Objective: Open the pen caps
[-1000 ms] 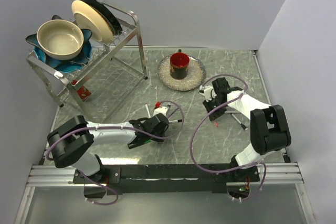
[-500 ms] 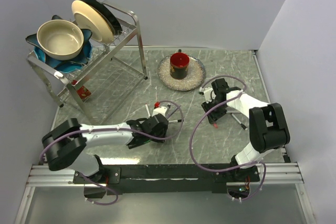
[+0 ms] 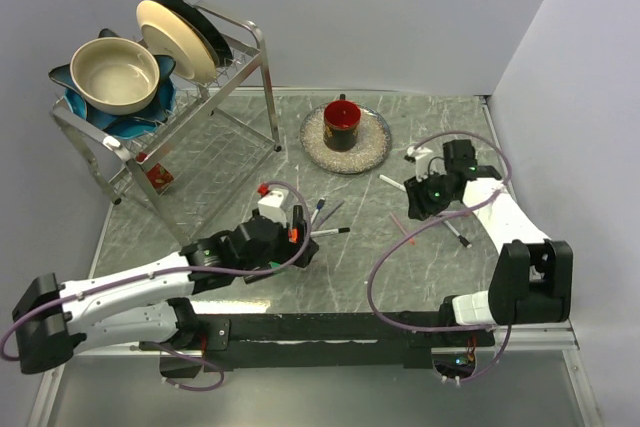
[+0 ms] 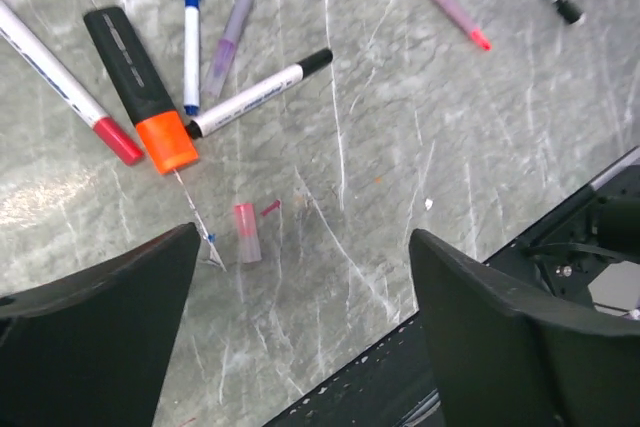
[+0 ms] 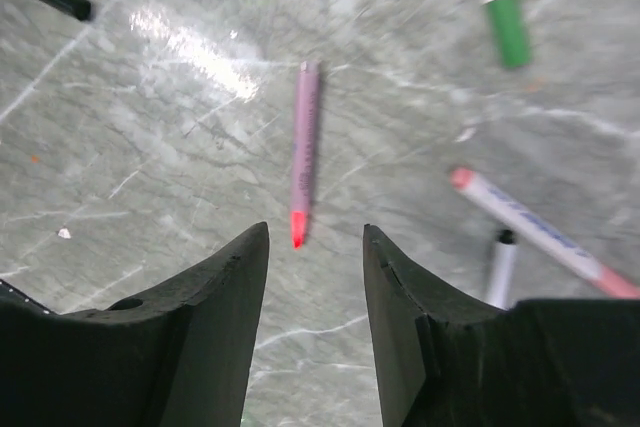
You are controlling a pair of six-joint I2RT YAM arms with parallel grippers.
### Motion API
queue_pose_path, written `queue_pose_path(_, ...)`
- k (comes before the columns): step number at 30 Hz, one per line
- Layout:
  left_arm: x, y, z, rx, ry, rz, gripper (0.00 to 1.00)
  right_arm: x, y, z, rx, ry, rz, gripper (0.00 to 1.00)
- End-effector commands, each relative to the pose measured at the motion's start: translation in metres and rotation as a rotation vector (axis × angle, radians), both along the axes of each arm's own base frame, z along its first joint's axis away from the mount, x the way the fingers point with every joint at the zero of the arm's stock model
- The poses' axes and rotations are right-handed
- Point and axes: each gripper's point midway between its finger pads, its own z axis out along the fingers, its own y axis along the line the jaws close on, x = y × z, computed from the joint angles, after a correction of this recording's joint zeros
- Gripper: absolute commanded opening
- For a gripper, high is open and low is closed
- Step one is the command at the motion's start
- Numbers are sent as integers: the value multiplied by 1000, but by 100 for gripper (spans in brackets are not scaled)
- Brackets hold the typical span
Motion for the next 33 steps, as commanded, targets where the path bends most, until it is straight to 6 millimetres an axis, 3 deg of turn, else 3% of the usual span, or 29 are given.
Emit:
queue_pose_path(1, 4, 4, 12, -61, -55, -6, 94, 16, -10, 34, 15, -160, 71, 51)
queue_pose_path(4, 4, 10, 10, -76, -59, 0, 95, 23, -33, 35, -96, -246, 137, 54)
queue_pose_path(8, 3, 13, 7, -89, -63, 3, 96, 18, -58, 10, -255, -217, 304, 58)
queue_pose_path(14, 2, 18, 4, -92, -65, 13, 97, 32, -87, -18, -428, -150, 460, 59)
queue_pose_path(27, 7, 23, 1, -79, -67, 38, 97, 61, -86, -62, -519, -81, 561, 53)
queue_pose_path(33, 10, 24, 1, -81, -73, 49, 97, 66, -80, -73, -498, -72, 606, 27)
